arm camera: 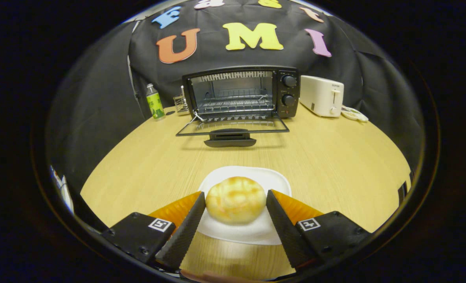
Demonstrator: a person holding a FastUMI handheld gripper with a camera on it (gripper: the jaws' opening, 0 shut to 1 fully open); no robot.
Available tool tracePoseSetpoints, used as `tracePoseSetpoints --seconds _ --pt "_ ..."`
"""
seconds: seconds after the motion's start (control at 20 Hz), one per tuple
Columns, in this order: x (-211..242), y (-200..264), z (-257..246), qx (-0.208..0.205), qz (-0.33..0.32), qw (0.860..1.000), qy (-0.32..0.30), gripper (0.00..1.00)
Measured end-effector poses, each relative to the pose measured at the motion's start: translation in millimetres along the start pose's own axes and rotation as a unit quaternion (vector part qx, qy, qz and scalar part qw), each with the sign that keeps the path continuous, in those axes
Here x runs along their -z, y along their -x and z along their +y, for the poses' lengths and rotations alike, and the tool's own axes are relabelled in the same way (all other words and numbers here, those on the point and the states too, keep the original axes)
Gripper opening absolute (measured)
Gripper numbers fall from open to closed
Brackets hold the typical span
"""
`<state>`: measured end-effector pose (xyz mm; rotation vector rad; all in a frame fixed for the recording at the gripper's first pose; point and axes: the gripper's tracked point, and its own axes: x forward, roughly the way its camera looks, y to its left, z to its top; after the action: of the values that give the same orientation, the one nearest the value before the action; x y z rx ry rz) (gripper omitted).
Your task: Open the toaster oven, put the food inside, and close the toaster oven door.
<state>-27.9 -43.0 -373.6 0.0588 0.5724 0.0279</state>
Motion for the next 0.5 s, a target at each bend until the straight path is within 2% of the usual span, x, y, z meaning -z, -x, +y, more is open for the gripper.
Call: tracePoseSetpoints --seconds 0.2,0.5 --pt "11.4 -6.7 -1.4 0.001 0.012 1.000 -0.016 1.00" --pt "10.6 -15.6 -5.9 0.003 -0.010 1.000 -0.021 1.00"
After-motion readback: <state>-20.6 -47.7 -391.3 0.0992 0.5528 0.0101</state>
